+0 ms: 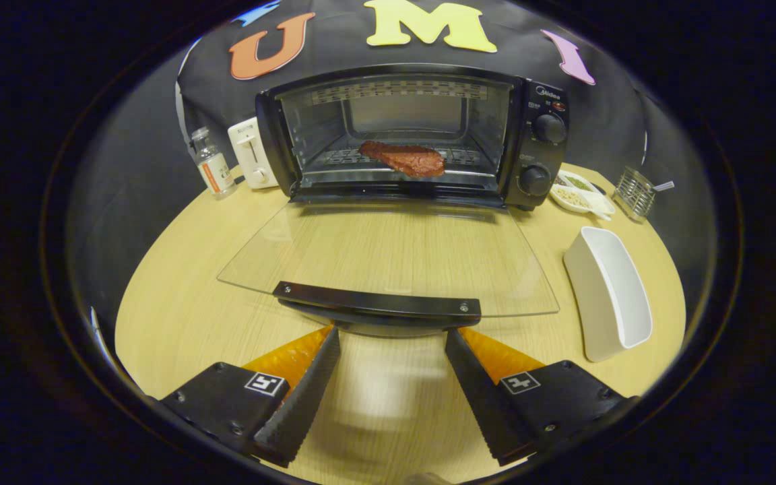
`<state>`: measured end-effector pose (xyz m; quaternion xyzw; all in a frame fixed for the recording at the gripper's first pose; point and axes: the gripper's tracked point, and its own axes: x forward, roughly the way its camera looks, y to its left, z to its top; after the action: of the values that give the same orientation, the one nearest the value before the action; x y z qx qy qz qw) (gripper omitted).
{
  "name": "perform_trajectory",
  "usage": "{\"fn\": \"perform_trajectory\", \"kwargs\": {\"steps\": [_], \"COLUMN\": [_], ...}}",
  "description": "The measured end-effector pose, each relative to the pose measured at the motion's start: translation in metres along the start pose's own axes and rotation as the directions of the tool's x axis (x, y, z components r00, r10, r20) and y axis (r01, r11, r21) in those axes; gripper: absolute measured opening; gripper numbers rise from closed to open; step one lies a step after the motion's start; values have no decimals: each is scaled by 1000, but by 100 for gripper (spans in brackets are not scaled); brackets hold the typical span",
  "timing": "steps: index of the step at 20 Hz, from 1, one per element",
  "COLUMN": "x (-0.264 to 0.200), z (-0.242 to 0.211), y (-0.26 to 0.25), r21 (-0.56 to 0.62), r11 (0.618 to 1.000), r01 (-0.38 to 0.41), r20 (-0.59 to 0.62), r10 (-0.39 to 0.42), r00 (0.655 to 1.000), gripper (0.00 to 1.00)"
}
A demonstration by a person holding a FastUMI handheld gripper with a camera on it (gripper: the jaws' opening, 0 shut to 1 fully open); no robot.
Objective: Open the toaster oven, put the food inside, and close the toaster oven door.
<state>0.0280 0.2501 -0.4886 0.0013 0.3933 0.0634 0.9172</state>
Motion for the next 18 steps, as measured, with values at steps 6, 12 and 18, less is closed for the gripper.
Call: {"fn": "perform_trajectory", "kwargs": {"steps": [6, 12, 18], "x": [-17, -43, -55], "z": [18, 63, 121], "y": [2, 5, 8], "r21": [10, 12, 27], "r11": [1000, 1000, 999], "r01": [-14, -27, -44], "r20": [22, 84, 156], "r10": [14, 26, 39], "r00": [1000, 996, 987], "gripper": [100, 100, 100]}}
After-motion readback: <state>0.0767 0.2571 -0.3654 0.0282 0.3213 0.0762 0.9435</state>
